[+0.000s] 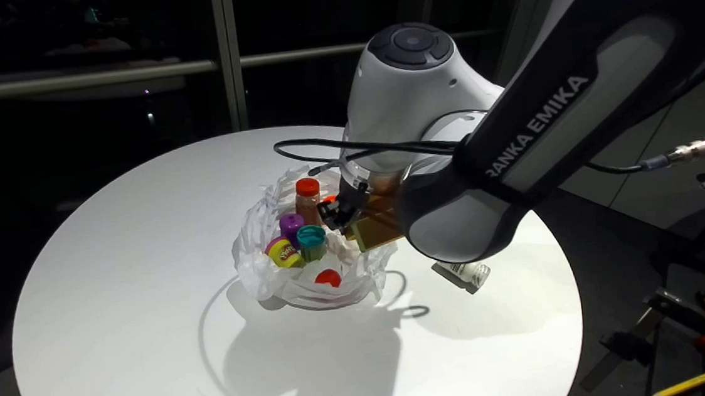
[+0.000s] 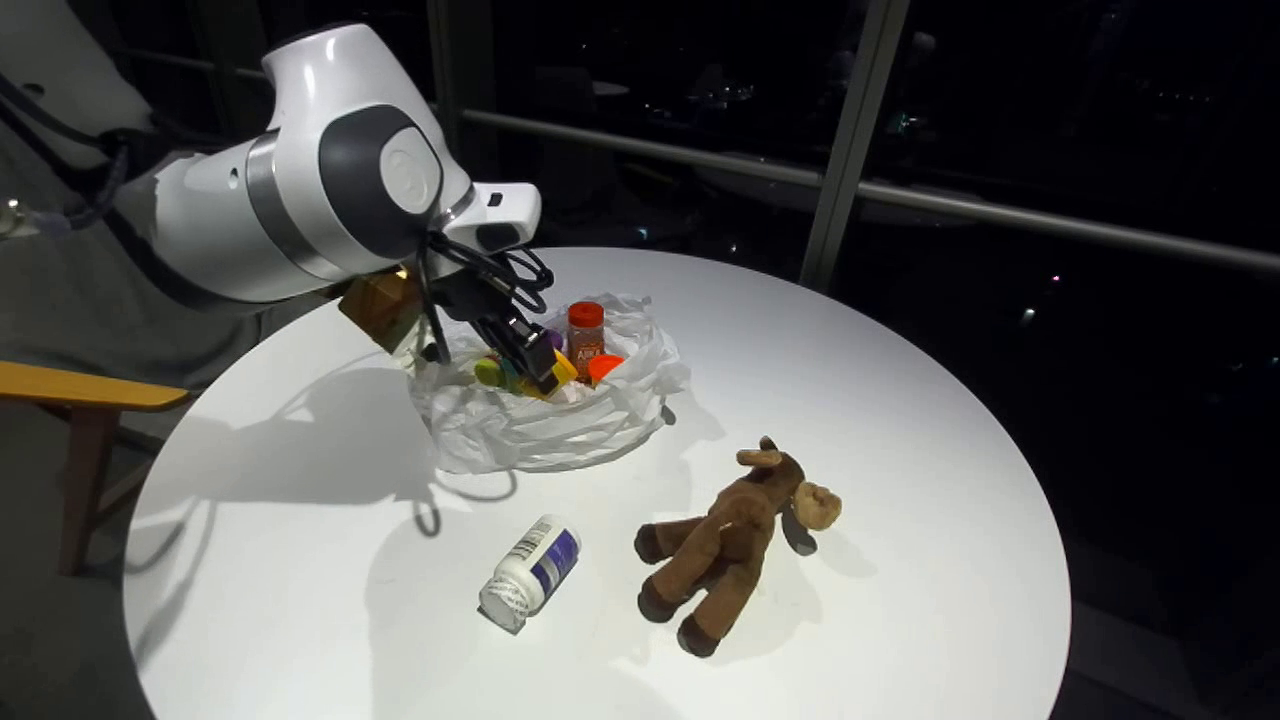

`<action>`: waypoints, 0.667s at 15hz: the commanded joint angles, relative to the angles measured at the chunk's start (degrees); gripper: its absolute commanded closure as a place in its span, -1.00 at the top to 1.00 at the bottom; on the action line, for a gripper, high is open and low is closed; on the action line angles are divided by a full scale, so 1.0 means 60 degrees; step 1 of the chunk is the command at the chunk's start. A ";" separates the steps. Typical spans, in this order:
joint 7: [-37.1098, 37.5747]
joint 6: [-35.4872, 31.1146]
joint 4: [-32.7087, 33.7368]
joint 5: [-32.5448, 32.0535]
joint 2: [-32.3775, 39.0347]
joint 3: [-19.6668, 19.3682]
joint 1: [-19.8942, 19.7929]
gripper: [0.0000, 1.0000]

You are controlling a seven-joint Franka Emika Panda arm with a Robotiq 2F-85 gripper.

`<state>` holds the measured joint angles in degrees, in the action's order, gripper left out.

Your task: Put the objects on the table into the plastic bag.

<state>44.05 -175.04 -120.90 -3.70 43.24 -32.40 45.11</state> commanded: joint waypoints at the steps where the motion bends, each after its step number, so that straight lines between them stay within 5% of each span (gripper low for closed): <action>1: -0.0233 -0.0441 0.0152 0.0668 0.0102 0.0424 -0.0304 -0.62; 10: -0.0511 -0.1536 0.1076 0.1828 0.1304 0.0198 -0.0096 -0.62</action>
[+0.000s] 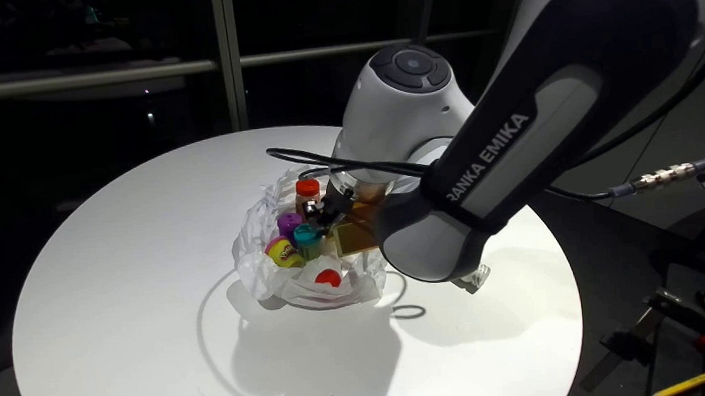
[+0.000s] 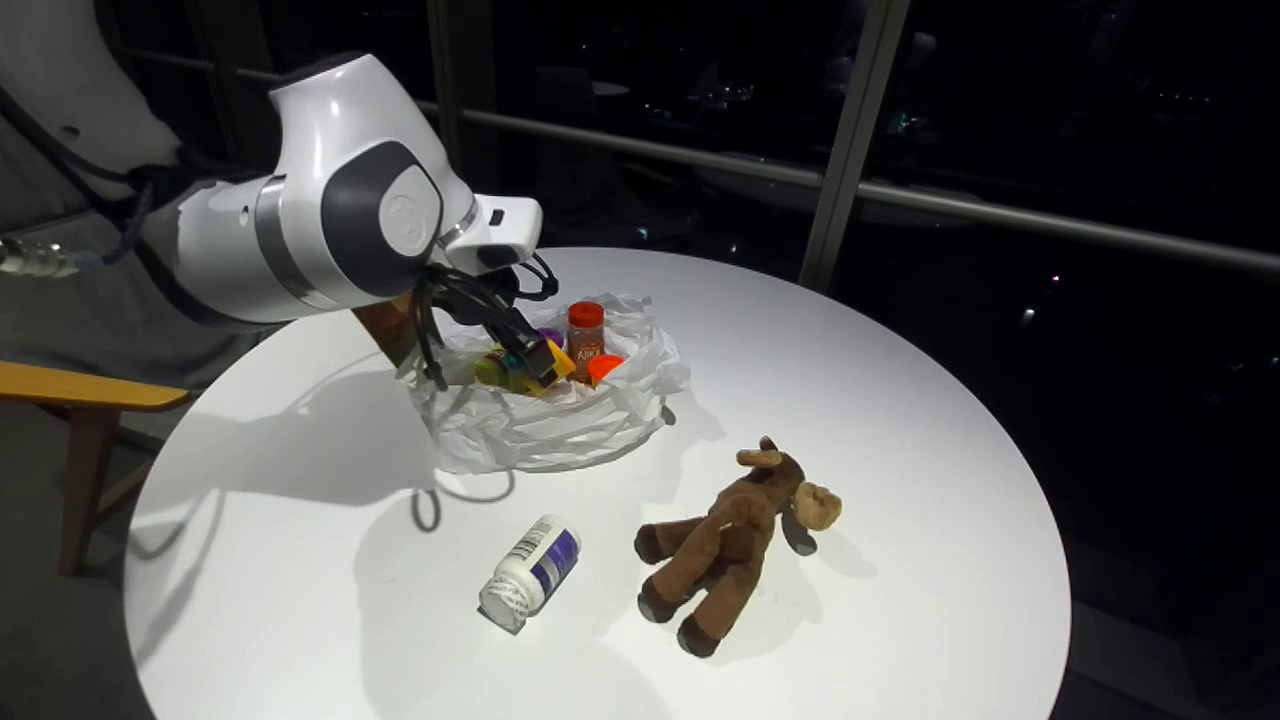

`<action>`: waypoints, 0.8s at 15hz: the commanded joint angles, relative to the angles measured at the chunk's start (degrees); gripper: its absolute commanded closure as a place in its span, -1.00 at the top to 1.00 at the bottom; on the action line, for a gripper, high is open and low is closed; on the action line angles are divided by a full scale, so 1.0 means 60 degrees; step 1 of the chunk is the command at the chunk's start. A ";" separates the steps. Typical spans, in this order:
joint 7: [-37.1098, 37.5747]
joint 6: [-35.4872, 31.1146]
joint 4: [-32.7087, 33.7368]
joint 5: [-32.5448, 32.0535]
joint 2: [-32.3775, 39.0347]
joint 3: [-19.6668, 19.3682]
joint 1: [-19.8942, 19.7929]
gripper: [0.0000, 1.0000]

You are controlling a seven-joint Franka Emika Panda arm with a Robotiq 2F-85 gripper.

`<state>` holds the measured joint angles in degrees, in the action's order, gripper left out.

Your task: Put the objects on the table into the plastic bag.

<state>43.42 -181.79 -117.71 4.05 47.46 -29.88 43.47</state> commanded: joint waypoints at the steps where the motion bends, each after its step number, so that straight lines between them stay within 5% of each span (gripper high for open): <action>1: -0.0495 -0.0460 0.0652 0.0622 0.0759 -0.0284 0.0228 -0.58; 2: -0.0602 -0.0537 0.0739 0.0723 0.0907 -0.0402 0.0333 -0.52; 3: -0.0742 -0.0571 0.0757 0.0815 0.0949 -0.0461 0.0389 0.30; 9: -0.1592 -0.1209 -0.0181 0.1693 0.0042 -0.0706 0.0712 0.99; 12: -0.2208 -0.1468 -0.1193 0.2264 -0.1049 -0.0667 0.0876 1.00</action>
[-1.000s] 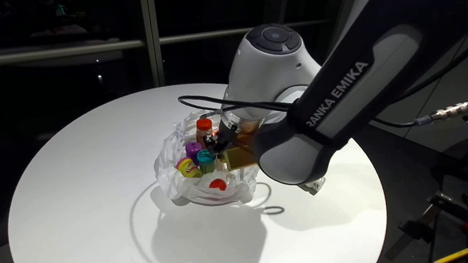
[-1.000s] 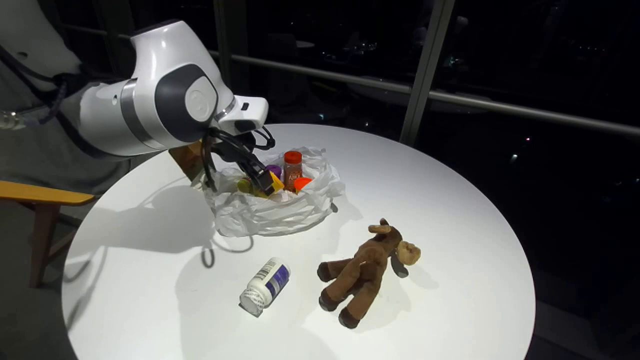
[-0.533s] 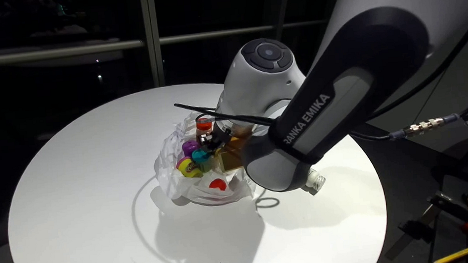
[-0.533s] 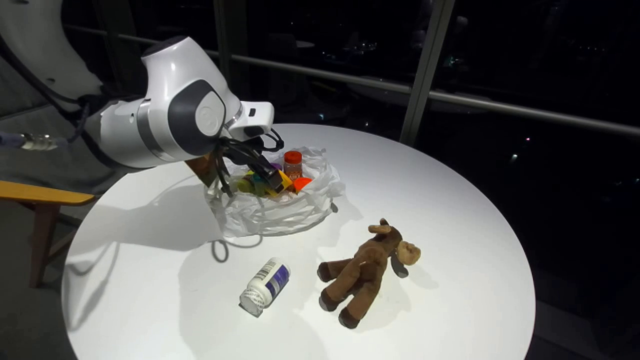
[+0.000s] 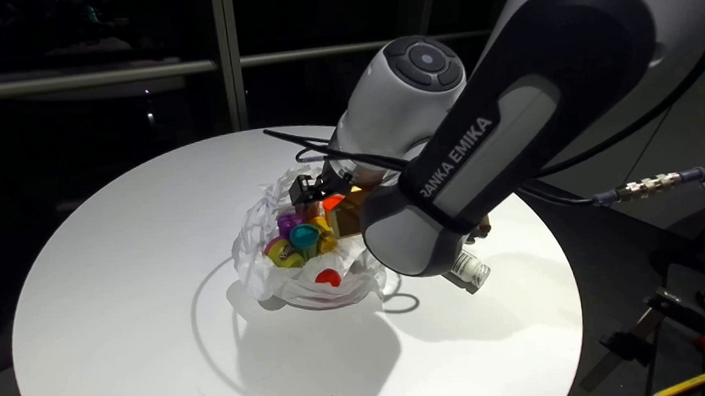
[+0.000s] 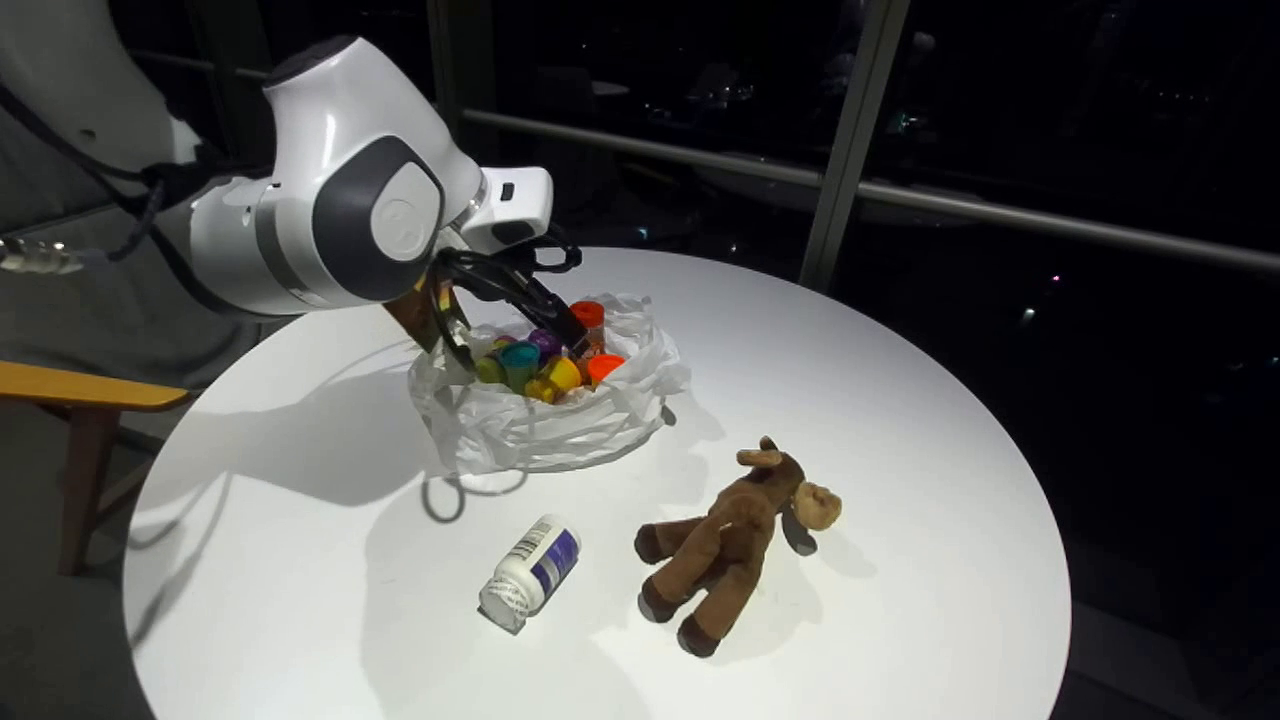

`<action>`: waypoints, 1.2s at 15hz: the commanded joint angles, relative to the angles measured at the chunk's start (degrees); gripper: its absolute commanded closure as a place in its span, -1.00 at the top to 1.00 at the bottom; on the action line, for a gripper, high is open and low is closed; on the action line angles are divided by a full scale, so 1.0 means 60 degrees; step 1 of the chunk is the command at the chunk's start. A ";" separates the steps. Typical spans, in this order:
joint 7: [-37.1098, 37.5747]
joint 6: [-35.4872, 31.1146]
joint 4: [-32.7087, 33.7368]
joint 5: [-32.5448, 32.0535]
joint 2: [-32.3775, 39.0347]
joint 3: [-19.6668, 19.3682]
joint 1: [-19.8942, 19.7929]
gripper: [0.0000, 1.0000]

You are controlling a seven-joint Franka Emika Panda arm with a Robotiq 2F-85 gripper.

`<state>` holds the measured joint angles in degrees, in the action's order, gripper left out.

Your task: Put the objects on the table into the plastic bag.

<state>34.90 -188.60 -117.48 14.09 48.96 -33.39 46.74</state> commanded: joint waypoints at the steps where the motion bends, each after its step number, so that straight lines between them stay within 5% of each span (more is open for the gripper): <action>1: -0.1032 -0.0230 -0.1699 0.0743 -0.1846 0.0021 0.0327 1.00; 6: -0.1706 0.1797 -0.3641 0.0505 -0.4287 -0.0106 0.0443 1.00; 8: -0.2356 0.2724 -0.4112 0.0251 -0.5138 0.0151 -0.0039 1.00; 12: -0.3516 0.4781 -0.4102 -0.0127 -0.5396 -0.0036 -0.0325 1.00; 13: -0.2885 0.4973 -0.4081 -0.1372 -0.5473 0.0771 -0.1423 1.00; 18: -0.2662 0.5867 -0.3816 -0.3409 -0.4957 0.2256 -0.3532 1.00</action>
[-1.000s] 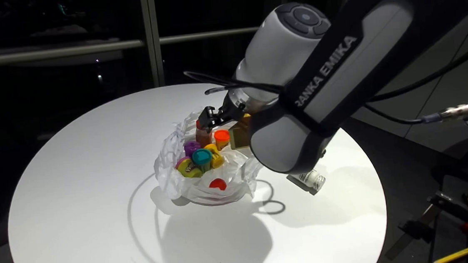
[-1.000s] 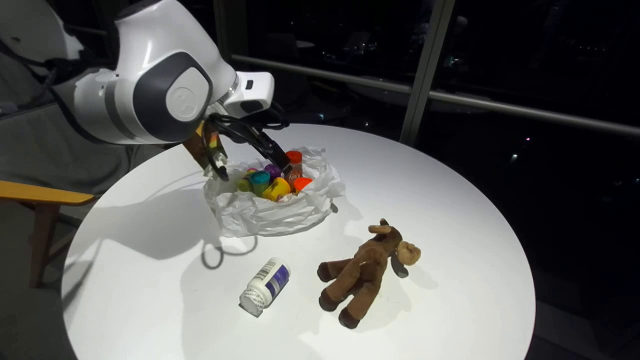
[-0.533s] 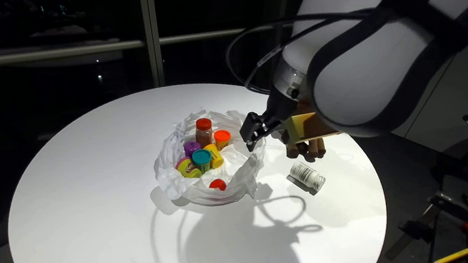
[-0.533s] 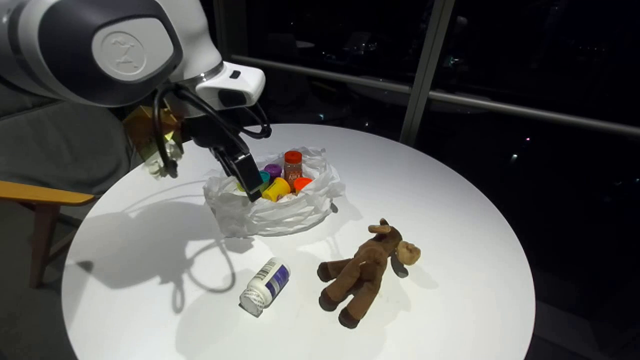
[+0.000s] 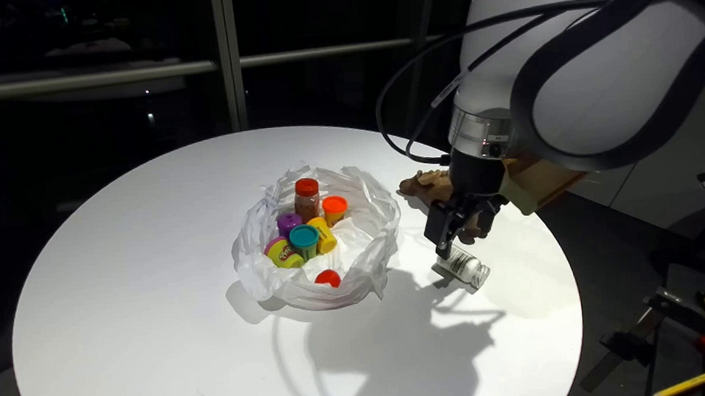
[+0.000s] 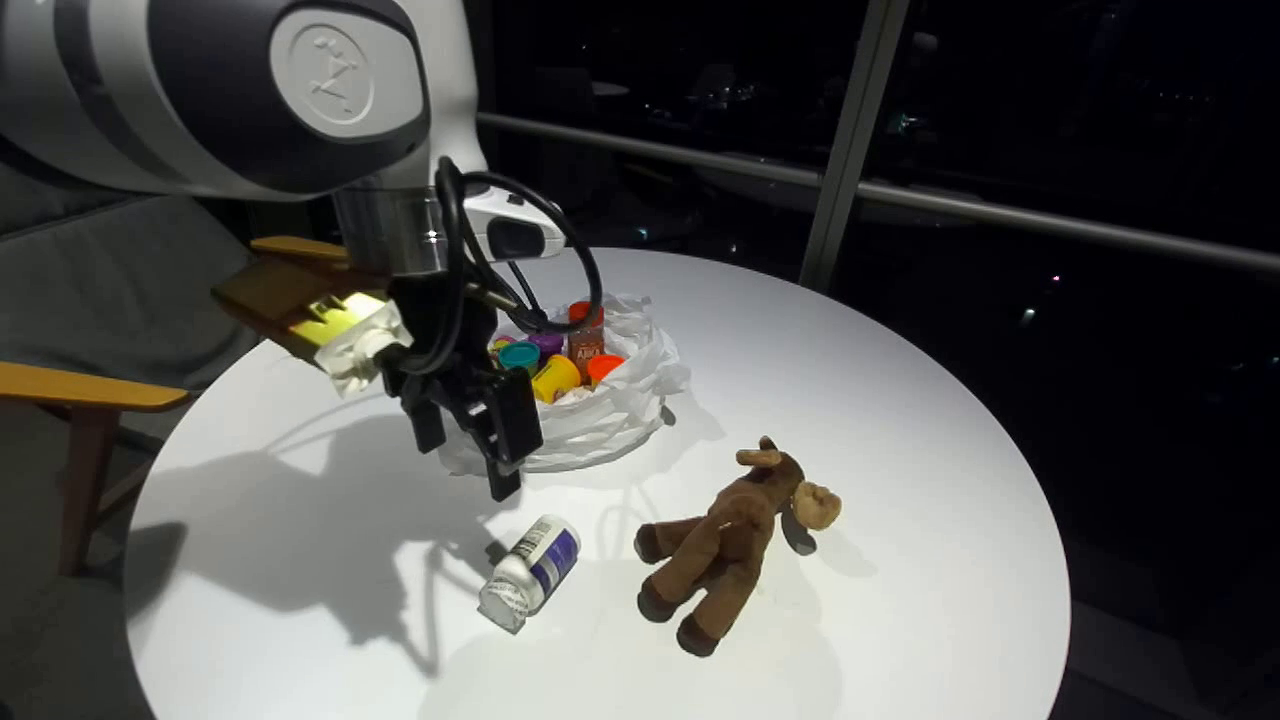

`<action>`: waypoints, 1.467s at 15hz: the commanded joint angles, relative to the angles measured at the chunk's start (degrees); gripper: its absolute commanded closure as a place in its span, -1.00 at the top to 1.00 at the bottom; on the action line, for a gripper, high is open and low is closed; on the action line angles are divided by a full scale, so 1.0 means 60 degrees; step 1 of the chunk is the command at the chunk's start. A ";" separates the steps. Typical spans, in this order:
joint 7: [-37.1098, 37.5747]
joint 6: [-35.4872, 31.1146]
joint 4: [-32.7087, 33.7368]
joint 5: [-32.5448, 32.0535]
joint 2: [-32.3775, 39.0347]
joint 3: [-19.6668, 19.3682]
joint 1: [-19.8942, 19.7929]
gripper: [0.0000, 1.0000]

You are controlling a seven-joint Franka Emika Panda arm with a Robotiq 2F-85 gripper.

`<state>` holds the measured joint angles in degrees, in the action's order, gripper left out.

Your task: Put the objects on the table into the plastic bag.

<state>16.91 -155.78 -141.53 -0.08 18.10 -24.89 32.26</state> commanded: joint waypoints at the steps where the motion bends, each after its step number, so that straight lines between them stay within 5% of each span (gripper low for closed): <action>1: 0.0326 0.0579 0.0233 -0.1315 0.0231 0.1125 -0.1488 1.00; 8: 0.0062 0.0670 0.0194 -0.1829 0.0547 0.2487 -0.2932 1.00; 17: 0.0644 -0.0350 0.0659 -0.2139 0.1735 0.2273 -0.2958 1.00; 18: 0.0714 -0.0444 0.0763 -0.2151 0.1854 0.2182 -0.2897 0.89; 19: 0.0753 -0.0592 0.0823 -0.2132 0.1954 0.2113 -0.2861 0.47; 22: 0.0833 -0.0778 0.1025 -0.2134 0.2194 0.1870 -0.2737 0.27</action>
<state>20.12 -158.75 -137.07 -11.86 29.62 -12.10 14.93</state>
